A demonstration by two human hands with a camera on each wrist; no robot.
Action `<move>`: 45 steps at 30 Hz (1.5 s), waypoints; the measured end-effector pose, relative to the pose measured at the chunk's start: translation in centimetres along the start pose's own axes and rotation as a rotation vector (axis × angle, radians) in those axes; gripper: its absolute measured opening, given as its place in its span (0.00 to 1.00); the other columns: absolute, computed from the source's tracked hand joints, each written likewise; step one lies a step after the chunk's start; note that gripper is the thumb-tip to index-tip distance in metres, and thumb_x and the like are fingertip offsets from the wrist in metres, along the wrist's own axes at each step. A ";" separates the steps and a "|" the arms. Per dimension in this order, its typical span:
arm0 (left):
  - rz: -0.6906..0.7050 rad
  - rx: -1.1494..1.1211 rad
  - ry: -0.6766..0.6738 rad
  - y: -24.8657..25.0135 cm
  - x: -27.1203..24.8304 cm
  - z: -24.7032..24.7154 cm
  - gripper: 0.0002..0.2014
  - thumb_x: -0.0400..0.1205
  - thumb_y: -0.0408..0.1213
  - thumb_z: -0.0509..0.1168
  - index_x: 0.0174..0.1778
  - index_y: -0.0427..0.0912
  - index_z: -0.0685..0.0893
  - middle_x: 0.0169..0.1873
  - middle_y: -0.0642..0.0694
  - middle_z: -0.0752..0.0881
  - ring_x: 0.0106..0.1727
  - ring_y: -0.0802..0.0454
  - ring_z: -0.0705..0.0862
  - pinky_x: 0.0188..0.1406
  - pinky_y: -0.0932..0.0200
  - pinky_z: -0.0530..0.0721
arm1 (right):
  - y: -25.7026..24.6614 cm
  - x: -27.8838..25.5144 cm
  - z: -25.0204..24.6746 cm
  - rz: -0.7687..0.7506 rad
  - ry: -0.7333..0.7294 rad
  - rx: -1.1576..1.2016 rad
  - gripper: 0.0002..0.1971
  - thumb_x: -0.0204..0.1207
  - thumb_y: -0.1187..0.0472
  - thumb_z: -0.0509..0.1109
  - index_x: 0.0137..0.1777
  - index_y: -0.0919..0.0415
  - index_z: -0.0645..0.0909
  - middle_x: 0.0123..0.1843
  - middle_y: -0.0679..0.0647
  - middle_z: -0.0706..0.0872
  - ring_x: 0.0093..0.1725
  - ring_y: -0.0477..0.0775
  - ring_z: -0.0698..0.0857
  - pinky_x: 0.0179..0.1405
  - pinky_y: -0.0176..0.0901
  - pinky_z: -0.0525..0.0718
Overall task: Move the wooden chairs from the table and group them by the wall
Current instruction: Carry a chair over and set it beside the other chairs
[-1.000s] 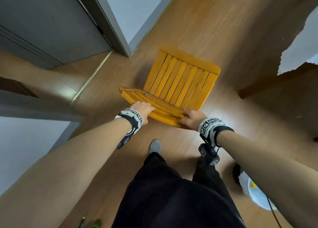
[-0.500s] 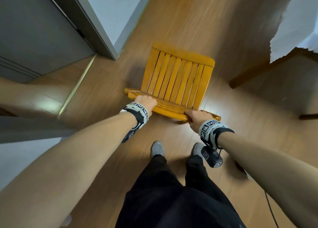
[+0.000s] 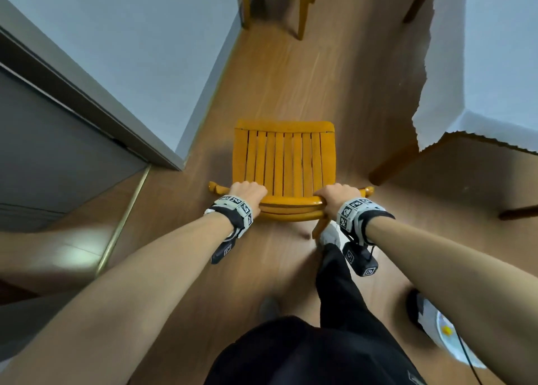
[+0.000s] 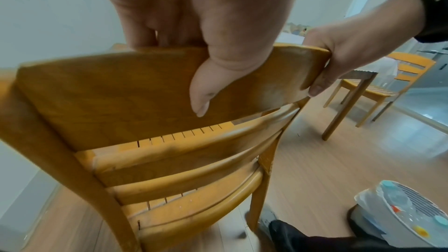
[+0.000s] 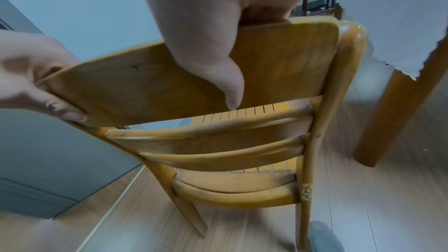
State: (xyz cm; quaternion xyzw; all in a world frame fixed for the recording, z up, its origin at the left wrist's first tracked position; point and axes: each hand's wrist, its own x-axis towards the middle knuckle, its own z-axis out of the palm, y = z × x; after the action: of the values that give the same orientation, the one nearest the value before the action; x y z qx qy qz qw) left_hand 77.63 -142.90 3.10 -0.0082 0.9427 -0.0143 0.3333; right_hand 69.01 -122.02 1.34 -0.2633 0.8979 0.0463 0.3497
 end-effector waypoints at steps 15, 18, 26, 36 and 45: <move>-0.233 -0.162 -0.052 -0.9 18.4 -16.5 0.16 0.83 0.36 0.67 0.67 0.48 0.82 0.59 0.44 0.85 0.62 0.41 0.83 0.56 0.48 0.80 | 11.9 20.3 -19.7 -0.255 -0.027 -0.165 0.15 0.81 0.64 0.67 0.60 0.43 0.85 0.47 0.48 0.85 0.46 0.56 0.84 0.42 0.50 0.82; -0.239 -0.180 -0.055 -2.1 22.5 -19.4 0.18 0.82 0.34 0.67 0.69 0.48 0.81 0.60 0.43 0.85 0.62 0.41 0.83 0.55 0.49 0.79 | 13.4 24.4 -24.0 -0.272 -0.037 -0.210 0.14 0.81 0.64 0.66 0.58 0.45 0.85 0.46 0.47 0.85 0.46 0.57 0.84 0.44 0.50 0.83; -0.240 -0.220 -0.059 -7.5 34.3 -27.0 0.13 0.82 0.34 0.66 0.62 0.48 0.82 0.56 0.44 0.85 0.59 0.41 0.84 0.51 0.50 0.78 | 15.3 37.9 -34.5 -0.342 -0.023 -0.266 0.16 0.80 0.62 0.68 0.58 0.38 0.85 0.52 0.49 0.89 0.54 0.59 0.88 0.49 0.49 0.85; -0.265 -0.276 -0.046 -16.1 48.6 -39.4 0.12 0.81 0.37 0.67 0.61 0.47 0.82 0.56 0.44 0.85 0.60 0.41 0.84 0.52 0.50 0.79 | 16.0 55.0 -50.7 -0.401 -0.021 -0.394 0.14 0.80 0.61 0.72 0.59 0.40 0.85 0.47 0.45 0.86 0.53 0.56 0.88 0.44 0.45 0.84; -0.385 -0.332 -0.040 -21.4 61.5 -48.7 0.13 0.80 0.41 0.68 0.61 0.47 0.81 0.56 0.45 0.85 0.59 0.41 0.84 0.53 0.50 0.80 | 17.3 69.8 -63.8 -0.585 0.010 -0.536 0.11 0.81 0.59 0.72 0.58 0.41 0.86 0.46 0.45 0.88 0.48 0.52 0.87 0.49 0.49 0.89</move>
State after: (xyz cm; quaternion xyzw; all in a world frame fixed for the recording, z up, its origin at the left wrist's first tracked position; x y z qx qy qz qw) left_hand -0.71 -164.81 2.98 -0.2426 0.9064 0.0778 0.3369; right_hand -21.34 -154.98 2.01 -0.5902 0.7427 0.1764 0.2626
